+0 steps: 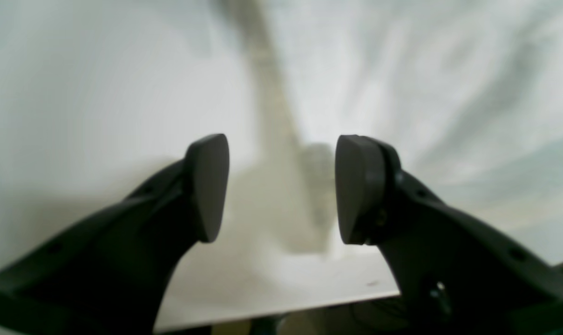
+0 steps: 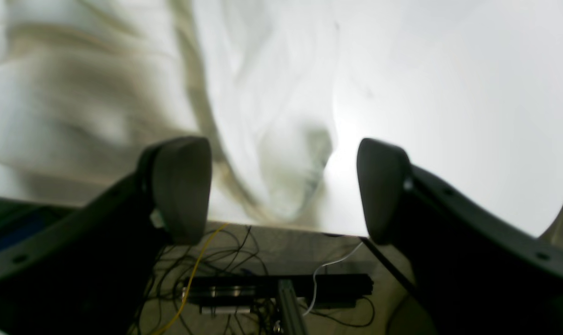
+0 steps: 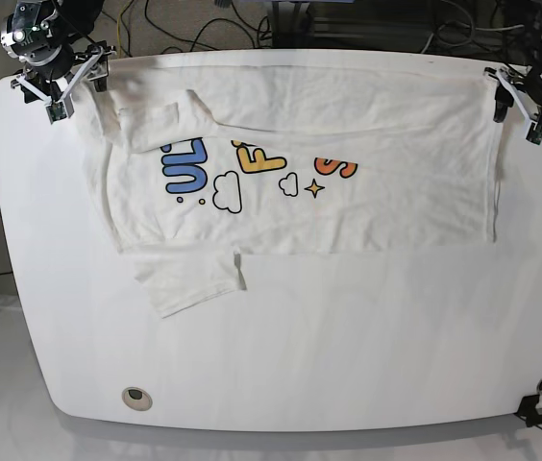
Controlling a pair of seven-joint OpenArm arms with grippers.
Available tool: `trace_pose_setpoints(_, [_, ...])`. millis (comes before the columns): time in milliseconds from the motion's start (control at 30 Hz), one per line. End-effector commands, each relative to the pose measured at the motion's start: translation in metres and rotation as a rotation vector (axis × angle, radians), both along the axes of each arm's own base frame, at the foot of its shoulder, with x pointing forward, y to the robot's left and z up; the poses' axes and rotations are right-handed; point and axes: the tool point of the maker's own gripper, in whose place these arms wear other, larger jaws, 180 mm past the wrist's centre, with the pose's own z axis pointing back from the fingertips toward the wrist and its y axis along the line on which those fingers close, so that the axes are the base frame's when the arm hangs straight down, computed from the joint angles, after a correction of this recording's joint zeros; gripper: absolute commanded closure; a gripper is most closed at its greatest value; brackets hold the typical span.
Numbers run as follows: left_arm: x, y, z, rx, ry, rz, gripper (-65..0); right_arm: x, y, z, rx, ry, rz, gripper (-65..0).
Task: Fold the T-shirt properly
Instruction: 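Open both grippers and lift them off the shirt edge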
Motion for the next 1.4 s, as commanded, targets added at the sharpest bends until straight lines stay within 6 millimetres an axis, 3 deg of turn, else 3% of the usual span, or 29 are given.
trace_pose_setpoints(0, [0.016,0.002,0.023,0.025,-0.07,-0.017,-34.3,0.013,-0.004,0.012,-0.016,-0.048,0.006,-46.6])
trace_pose_setpoints(200, [0.024,0.005,0.038,0.046,-0.115,-0.017,-34.3,0.024,-0.003,0.022,-0.028,-0.087,0.015,-46.6])
trace_pose_setpoints(333, [0.043,0.003,0.051,0.049,-0.175,-0.023,-34.3,0.033,-0.01,0.03,-0.052,-0.103,0.037,-46.6])
trace_pose_setpoints(667, [0.078,-0.019,0.062,-0.039,-0.301,0.029,-34.3,0.087,0.002,0.06,-0.045,-0.249,0.105,-46.4])
trace_pose_setpoints(900, [0.082,-0.032,0.056,-0.068,-0.3,0.018,-34.3,0.09,0.017,0.062,-0.023,-0.255,0.2,-45.6])
trace_pose_setpoints(933, [0.082,-0.033,0.056,-0.07,-0.299,0.016,-34.3,0.09,0.019,0.063,-0.012,-0.26,0.199,-43.5])
trace_pose_setpoints(1000, [0.082,-0.033,0.055,-0.071,-0.296,0.017,-34.3,0.091,0.028,0.064,0.052,-0.29,0.181,-33.1])
trace_pose_setpoints(1133, [0.079,-0.037,0.043,-0.093,-0.268,0.013,-34.3,0.092,0.039,0.069,0.13,-0.322,0.179,0.0])
trace_pose_setpoints(1367, [0.092,-0.041,0.051,-0.098,-0.299,0.002,-34.3,0.056,0.047,0.049,0.195,-0.235,0.16,0.0])
